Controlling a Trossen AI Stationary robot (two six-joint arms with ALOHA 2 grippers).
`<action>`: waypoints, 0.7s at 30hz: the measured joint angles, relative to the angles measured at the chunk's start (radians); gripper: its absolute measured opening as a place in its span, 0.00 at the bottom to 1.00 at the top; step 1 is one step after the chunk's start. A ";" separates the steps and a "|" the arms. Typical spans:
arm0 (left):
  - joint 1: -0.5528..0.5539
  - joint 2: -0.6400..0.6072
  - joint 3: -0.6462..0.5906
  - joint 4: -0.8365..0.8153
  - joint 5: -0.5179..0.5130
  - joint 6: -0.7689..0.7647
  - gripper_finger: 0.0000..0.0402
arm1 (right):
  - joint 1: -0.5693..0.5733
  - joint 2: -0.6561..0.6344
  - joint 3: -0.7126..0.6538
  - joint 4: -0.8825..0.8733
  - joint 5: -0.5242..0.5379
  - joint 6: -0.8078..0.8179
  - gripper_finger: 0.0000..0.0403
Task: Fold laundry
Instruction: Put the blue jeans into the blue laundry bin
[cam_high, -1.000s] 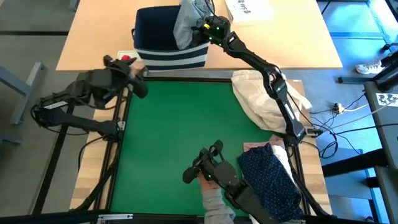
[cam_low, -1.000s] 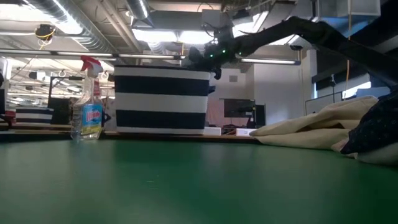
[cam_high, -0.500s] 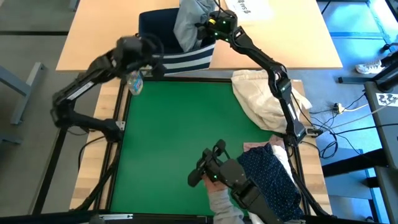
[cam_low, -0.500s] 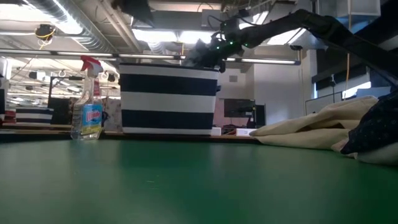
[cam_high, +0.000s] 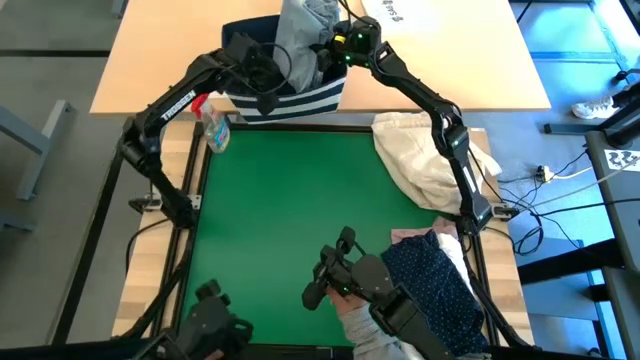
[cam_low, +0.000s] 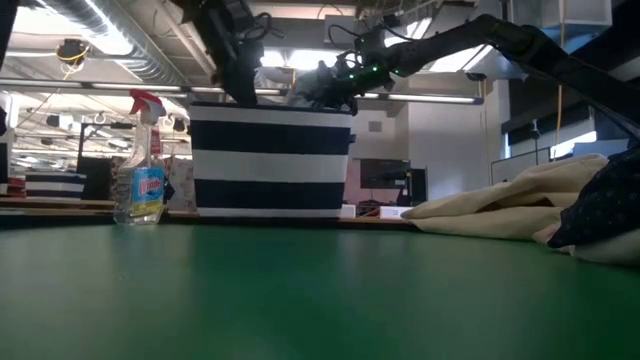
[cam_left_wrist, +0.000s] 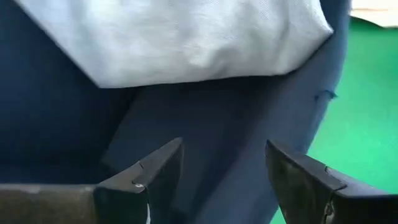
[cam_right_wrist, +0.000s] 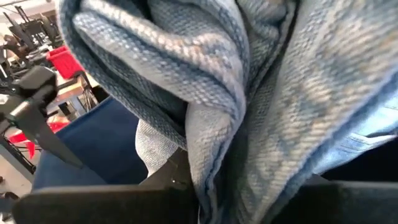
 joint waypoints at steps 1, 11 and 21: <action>0.005 0.007 0.000 -0.007 0.025 0.014 0.55 | 0.000 0.000 0.000 -0.005 0.000 -0.001 0.21; 0.009 -0.017 0.099 -0.081 0.134 0.070 0.55 | -0.003 0.000 0.000 -0.012 0.034 -0.016 0.21; 0.021 0.000 0.032 -0.134 0.110 0.180 0.55 | -0.007 0.000 0.000 -0.013 0.045 -0.016 0.21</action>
